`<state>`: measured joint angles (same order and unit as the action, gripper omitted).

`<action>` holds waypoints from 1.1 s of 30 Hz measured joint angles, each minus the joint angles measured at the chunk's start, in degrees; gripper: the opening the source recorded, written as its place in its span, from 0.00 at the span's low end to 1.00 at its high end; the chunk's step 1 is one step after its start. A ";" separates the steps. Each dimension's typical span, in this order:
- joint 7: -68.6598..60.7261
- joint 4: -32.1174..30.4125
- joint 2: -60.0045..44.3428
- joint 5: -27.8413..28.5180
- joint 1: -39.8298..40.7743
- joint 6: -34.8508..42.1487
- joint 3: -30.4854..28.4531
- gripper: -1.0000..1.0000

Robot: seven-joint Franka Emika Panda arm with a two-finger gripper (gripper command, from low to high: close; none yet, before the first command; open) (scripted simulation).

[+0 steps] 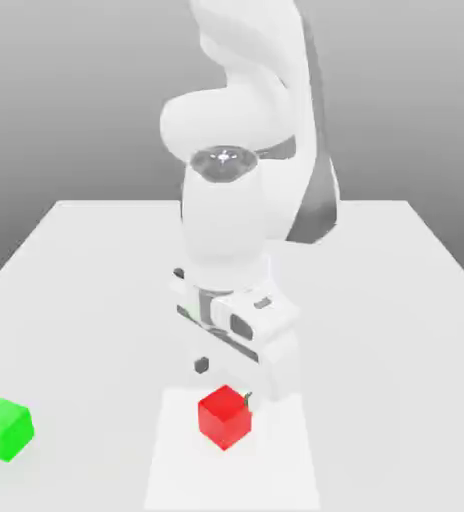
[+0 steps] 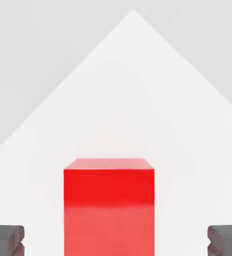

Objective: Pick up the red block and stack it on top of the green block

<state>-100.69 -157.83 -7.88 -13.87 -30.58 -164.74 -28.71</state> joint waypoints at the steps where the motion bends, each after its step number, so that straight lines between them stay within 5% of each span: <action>1: -2.02 0.33 -1.53 -2.72 1.47 -1.03 2.08 0.50; 4: -7.53 1.31 -6.02 -10.16 6.81 -4.19 9.15 0.50; 5: -8.83 1.55 -7.20 -11.92 8.43 -5.07 11.17 0.00; 12: -9.15 1.59 -7.36 -12.31 8.59 -5.12 11.39 0.00; 22: 8.34 -0.88 6.08 11.26 3.14 4.75 -0.91 0.00; 33: 6.80 13.48 -2.69 1.90 18.65 15.84 -10.16 0.00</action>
<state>-93.90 -144.35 -10.57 -11.97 -11.94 -148.90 -38.87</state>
